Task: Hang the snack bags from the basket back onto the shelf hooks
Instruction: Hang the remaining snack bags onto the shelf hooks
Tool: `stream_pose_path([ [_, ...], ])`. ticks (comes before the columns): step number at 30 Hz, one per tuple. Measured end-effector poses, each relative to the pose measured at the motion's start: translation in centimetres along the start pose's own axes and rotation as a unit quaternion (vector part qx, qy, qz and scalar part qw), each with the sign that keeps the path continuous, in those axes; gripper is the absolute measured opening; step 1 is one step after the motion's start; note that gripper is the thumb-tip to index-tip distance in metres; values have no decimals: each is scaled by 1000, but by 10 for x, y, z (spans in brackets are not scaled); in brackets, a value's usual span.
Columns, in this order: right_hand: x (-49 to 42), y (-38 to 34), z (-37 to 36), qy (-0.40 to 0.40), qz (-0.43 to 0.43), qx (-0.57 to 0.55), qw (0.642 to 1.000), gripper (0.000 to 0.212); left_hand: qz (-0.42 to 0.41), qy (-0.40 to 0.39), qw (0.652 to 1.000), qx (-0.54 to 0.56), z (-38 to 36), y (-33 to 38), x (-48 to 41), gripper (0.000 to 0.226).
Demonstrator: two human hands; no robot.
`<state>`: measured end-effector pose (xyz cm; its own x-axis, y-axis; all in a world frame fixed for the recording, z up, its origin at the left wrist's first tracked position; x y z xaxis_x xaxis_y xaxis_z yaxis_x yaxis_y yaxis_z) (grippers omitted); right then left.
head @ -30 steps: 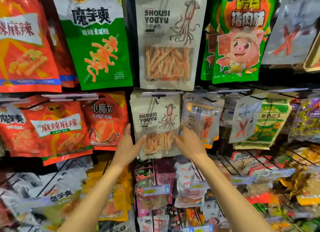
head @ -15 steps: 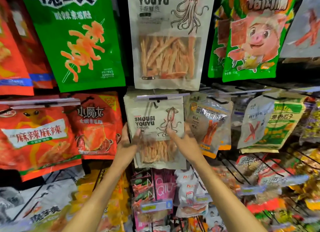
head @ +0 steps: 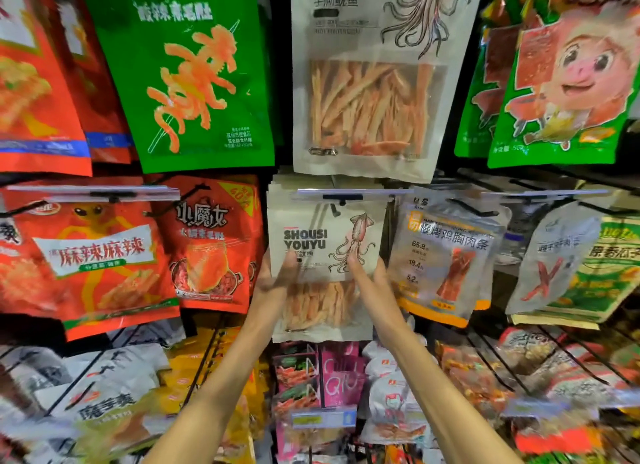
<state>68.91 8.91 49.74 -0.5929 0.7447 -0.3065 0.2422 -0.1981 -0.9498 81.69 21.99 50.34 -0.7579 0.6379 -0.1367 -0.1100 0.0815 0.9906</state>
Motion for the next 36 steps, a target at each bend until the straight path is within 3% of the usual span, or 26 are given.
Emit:
stream_pose_path([
  [4, 7, -1, -10, 8, 23, 6, 1000, 63, 7, 1, 1000, -10, 5, -1, -5, 77],
  [9, 2, -6, -12, 24, 34, 31, 999, 43, 6, -5, 1000, 1, 4, 2, -10, 76],
  [11, -2, -9, -12, 28, 44, 41, 998, 43, 22, 3, 1000, 9, -2, 6, -13, 75],
  [15, -5, -14, -13, 27, 40, 39, 998, 58, 75, 14, 997, 32, -3, 6, -23, 114],
  [23, 4, -23, -12, 30, 26, 49, 998, 49, 87, -2, 996, -14, 2, 2, -19, 107],
  [28, 19, -18, -14, 72, -7, 28, 997, 77, 68, -3, 997, -26, 5, 3, -7, 85],
  [31, 28, -16, -13, 86, 2, 25, 996, 59, 51, -8, 998, -19, 6, 4, 1, 79],
  [36, 43, -18, -13, 87, -4, 29, 996, 66, 36, -17, 999, 1, 9, 8, 14, 69],
])
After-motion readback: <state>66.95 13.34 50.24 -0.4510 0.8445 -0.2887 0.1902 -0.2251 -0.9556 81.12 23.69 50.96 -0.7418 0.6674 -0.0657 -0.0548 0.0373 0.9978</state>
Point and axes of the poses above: each hand's wrist, its own x-axis away from the middle knuckle, its own z-axis out of the back of the hand, y = z × x, the point moved 4 cm from there along -x, towards the middle knuckle, and after that the axes turned 4 degrees about z, right-handed, at the moved point
